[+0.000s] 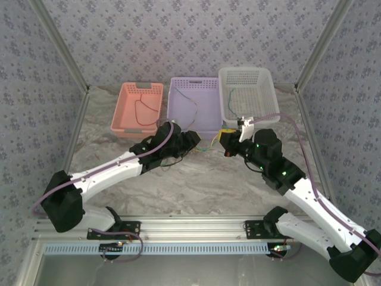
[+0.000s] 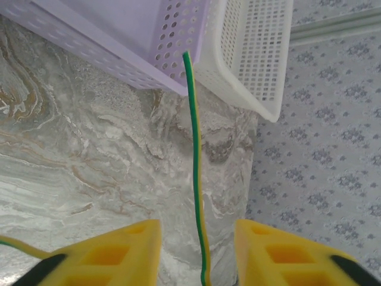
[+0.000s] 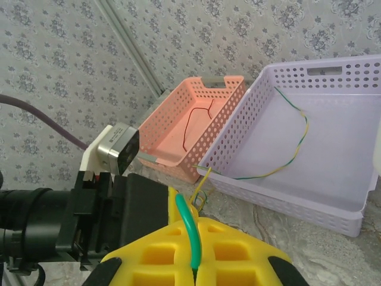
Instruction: Untangle the cables
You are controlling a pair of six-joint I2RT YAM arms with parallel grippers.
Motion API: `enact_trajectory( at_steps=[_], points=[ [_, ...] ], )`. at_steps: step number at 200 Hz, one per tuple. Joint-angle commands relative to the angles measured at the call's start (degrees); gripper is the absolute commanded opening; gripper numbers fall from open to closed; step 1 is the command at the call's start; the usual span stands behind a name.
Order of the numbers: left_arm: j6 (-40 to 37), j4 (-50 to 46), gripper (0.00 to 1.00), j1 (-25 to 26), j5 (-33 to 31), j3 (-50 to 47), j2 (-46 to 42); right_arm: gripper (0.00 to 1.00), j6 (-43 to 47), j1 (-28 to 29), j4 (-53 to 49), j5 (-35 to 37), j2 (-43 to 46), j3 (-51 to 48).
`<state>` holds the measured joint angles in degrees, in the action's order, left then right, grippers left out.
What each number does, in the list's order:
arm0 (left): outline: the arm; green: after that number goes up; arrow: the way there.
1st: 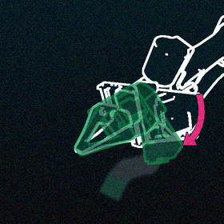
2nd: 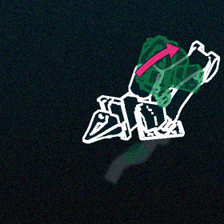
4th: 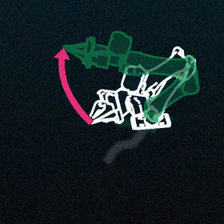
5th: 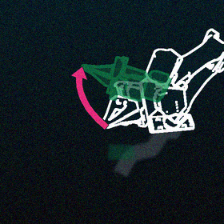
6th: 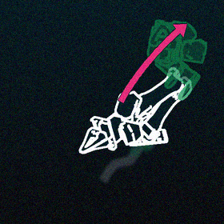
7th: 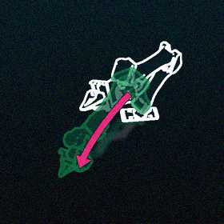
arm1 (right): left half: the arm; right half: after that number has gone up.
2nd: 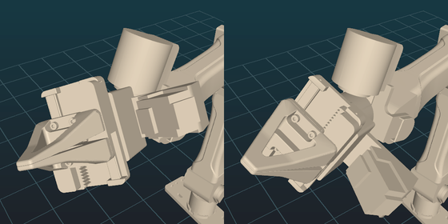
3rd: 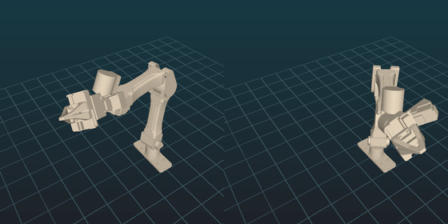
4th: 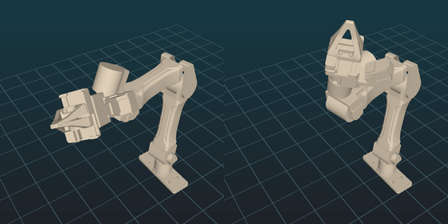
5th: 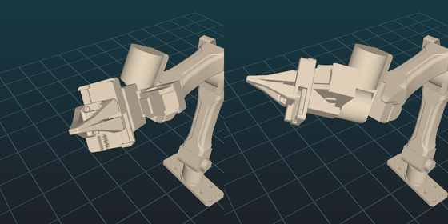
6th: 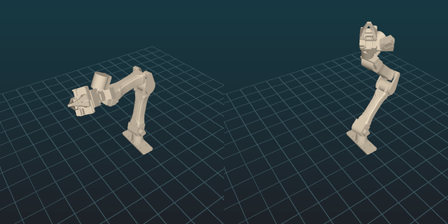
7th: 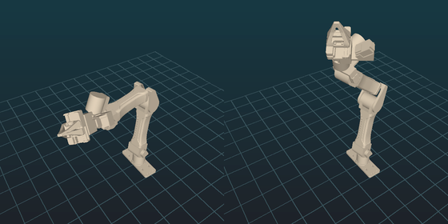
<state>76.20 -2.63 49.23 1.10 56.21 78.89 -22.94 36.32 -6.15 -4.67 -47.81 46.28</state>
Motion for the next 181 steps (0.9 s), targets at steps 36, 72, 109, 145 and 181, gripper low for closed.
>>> enact_trajectory(
  at_steps=[36, 72, 109, 145, 181],
  points=[
    [0.9, -1.1, 0.0, -1.3, -2.7, 0.8, -3.0, 0.0, 0.6, 0.6, -1.1, 4.2, 2.4, -1.8],
    [2.1, -6.7, 0.0, -1.7, -11.5, -1.5, -9.7, 0.0, -7.8, 1.3, -3.3, 15.7, 6.1, -4.9],
    [2.5, -8.0, 0.0, -1.3, -14.8, -2.5, -12.3, 0.0, -11.4, 6.2, -3.8, 23.5, 3.7, -4.2],
    [-4.6, -15.5, 0.0, -5.0, -17.1, 4.6, -14.2, 0.0, 3.3, 7.4, -5.2, 14.0, -2.2, 0.7],
    [-17.9, -17.4, 0.0, -13.7, -7.4, 18.4, -9.7, 0.0, 20.3, 8.2, -8.9, 7.7, -2.7, 1.5]
  ],
)
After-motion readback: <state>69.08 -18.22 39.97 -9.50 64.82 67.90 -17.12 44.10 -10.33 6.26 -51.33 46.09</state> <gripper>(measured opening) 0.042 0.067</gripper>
